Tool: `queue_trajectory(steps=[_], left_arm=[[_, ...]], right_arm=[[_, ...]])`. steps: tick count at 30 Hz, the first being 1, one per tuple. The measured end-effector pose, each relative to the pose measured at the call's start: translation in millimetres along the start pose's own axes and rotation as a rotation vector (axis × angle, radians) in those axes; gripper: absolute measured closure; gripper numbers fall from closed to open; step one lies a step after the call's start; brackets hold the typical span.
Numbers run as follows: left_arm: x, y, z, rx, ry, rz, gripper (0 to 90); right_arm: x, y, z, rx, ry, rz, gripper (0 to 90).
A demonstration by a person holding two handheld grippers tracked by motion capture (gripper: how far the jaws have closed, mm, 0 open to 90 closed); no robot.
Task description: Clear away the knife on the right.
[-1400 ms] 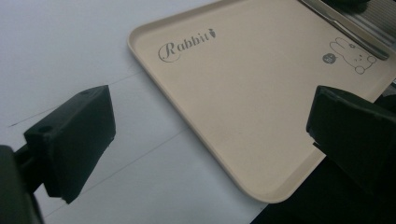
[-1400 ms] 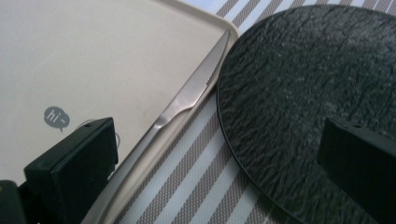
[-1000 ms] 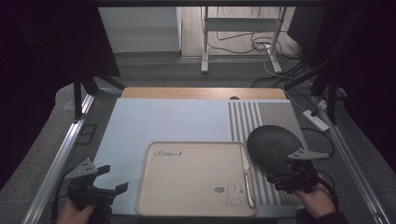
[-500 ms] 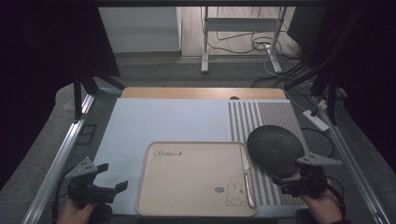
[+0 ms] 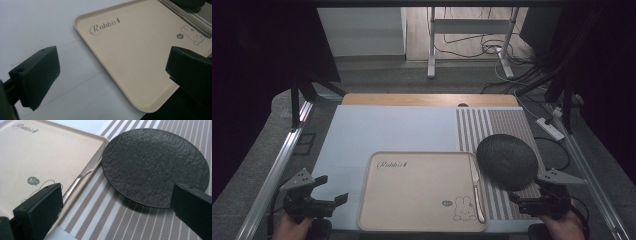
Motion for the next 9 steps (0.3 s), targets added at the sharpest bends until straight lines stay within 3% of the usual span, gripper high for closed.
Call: queue_trajectory(steps=[9], left_arm=[[-0.3,0.2,-0.5,0.005,0.002,0.006,0.5]], right_arm=[[-0.4,0.8,2.6,-0.024,0.022,0.021,0.0]])
Point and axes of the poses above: each handheld gripper's, and its own axes: y roughly backward along the jaws, z roughly out of its underside, x roughly to its right, the point moved 3 cm from there along -y, roughly forward along the jaws, and after that the axes turned 13 degrees about z, right-handed, at the moved point
